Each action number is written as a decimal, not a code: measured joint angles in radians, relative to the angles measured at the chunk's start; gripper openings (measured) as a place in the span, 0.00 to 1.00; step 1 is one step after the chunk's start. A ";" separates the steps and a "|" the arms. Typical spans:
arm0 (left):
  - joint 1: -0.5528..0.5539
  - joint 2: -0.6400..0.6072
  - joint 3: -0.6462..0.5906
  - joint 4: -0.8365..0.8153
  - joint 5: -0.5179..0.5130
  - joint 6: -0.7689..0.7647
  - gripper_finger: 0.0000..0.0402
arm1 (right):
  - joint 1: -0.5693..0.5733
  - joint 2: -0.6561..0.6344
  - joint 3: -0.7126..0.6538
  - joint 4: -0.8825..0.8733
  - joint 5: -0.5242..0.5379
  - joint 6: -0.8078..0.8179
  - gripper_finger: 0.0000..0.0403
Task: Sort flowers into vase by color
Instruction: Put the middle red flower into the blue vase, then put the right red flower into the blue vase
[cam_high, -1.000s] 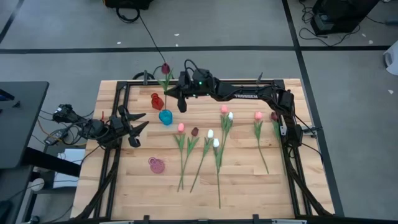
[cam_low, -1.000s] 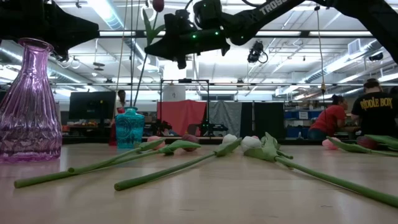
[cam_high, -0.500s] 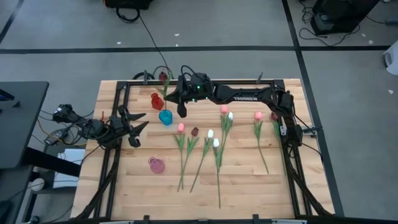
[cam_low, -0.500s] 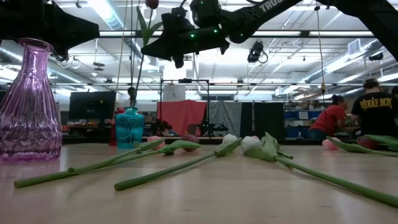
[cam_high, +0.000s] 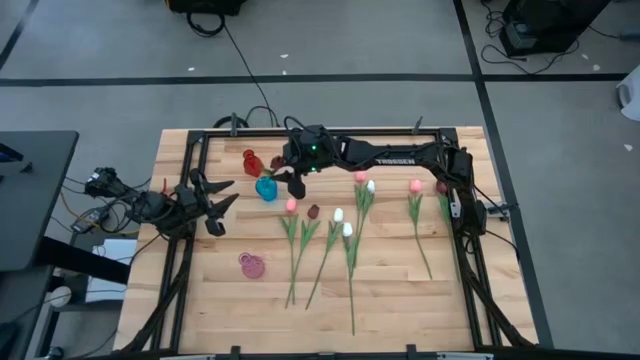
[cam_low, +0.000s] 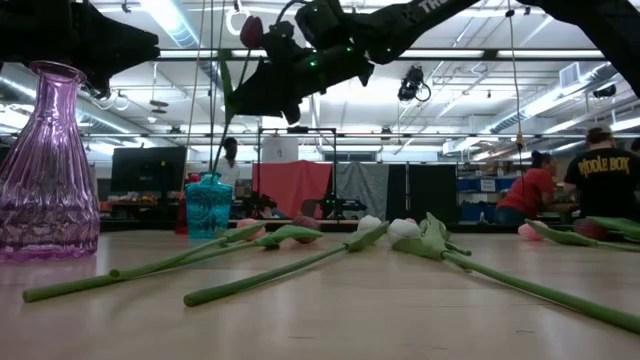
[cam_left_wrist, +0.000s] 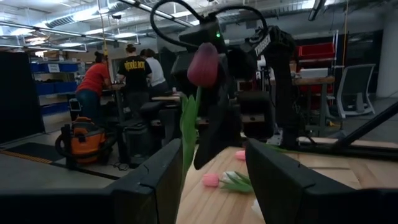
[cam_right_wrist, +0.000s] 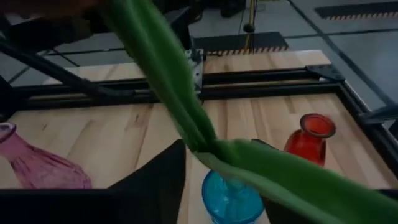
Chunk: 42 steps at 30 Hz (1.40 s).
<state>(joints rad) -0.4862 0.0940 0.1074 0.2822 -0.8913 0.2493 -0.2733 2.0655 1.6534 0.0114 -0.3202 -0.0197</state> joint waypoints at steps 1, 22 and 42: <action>0.000 0.000 0.000 0.002 0.000 0.000 0.45 | 0.000 0.000 0.010 -0.021 0.009 -0.005 0.51; 0.000 0.000 0.000 0.005 0.001 0.005 0.45 | 0.068 -0.060 0.393 -0.706 0.145 -0.142 0.78; 0.000 0.001 0.000 -0.015 0.001 -0.048 0.45 | 0.204 -0.438 -0.082 -1.357 0.560 0.558 0.69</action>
<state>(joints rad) -0.4862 0.0952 0.1074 0.2675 -0.8902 0.2014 -0.0693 1.6273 1.5719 -1.3456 0.2401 0.5380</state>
